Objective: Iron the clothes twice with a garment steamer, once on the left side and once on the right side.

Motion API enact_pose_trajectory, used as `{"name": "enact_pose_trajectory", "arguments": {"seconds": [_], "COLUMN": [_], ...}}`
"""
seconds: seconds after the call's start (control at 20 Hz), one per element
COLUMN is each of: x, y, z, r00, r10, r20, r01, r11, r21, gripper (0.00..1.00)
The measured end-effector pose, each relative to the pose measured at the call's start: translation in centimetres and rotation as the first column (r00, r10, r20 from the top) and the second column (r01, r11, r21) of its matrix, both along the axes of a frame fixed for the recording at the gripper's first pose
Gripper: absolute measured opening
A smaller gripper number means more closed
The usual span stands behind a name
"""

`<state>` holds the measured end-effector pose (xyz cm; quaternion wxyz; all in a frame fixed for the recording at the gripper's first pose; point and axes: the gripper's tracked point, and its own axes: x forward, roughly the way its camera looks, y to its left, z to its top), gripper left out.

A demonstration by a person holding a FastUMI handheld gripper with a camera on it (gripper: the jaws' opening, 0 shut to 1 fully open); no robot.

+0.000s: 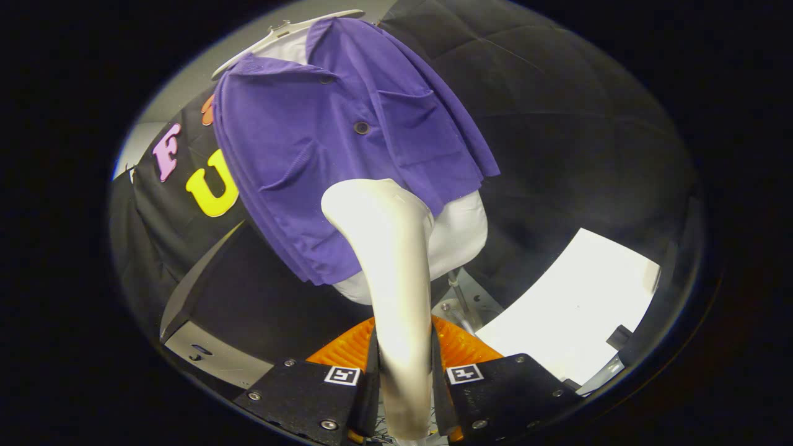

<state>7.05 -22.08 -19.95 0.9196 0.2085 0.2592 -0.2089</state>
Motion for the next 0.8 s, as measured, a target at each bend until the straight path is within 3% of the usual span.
{"name": "enact_pose_trajectory", "arguments": {"seconds": [0.35, 0.8], "x": [-3.3, -7.3], "y": [8.8, 18.1], "z": [6.9, 15.3], "r00": [0.987, 0.941], "r10": [0.140, 0.290], "r20": [0.079, 0.176], "r01": [-0.134, -0.259], "r11": [0.988, 0.949], "r21": [-0.075, -0.179], "gripper": [0.36, 0.36]}}
